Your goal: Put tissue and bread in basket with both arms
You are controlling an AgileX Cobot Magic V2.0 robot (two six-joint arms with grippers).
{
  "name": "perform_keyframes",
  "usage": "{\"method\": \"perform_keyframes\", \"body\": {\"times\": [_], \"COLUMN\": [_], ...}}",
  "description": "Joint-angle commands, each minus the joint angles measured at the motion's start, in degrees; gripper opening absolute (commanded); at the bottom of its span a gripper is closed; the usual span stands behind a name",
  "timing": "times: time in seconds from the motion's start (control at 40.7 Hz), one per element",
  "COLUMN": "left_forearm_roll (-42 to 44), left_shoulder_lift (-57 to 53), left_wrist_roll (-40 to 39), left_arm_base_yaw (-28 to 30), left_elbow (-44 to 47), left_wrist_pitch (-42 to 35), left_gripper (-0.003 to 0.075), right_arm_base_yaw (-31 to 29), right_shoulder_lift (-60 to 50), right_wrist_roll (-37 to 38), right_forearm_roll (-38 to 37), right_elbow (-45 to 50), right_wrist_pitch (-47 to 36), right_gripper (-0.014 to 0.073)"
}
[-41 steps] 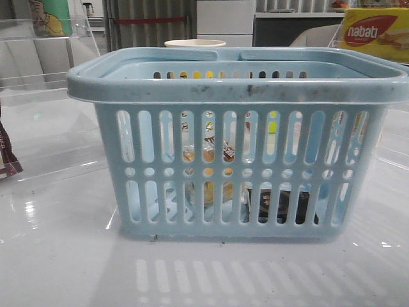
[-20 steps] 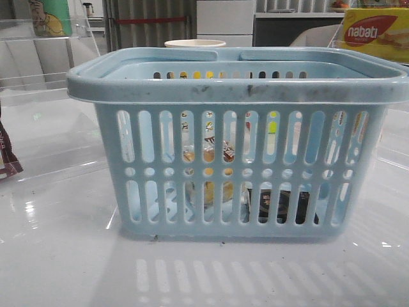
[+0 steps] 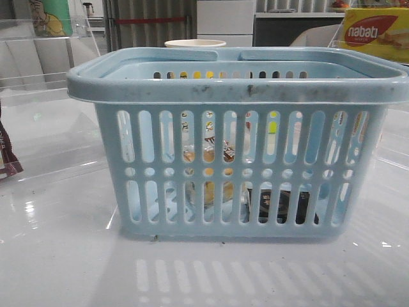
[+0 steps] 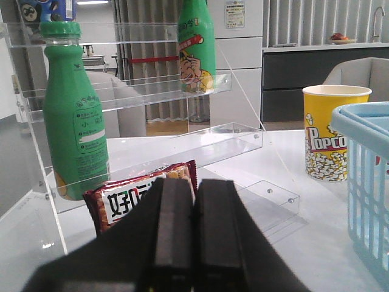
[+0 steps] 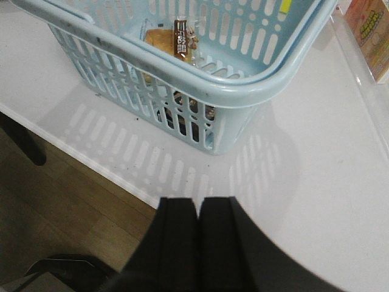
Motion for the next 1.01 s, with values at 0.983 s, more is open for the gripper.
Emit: {"method": "perform_keyframes", "body": {"times": [0.983], "left_forearm_roll": [-0.4], "left_shoulder_lift": [-1.1], "left_wrist_roll": [-0.6], "left_arm_base_yaw": [0.0], "left_elbow": [0.4], "left_wrist_pitch": [-5.1], "left_gripper": [0.0092], "right_arm_base_yaw": [-28.0], "right_shoulder_lift": [-28.4], "right_wrist_roll": [0.0], "right_forearm_roll": [-1.1], "right_elbow": [43.4], "right_wrist_pitch": [-57.1], "right_gripper": [0.0027]}}
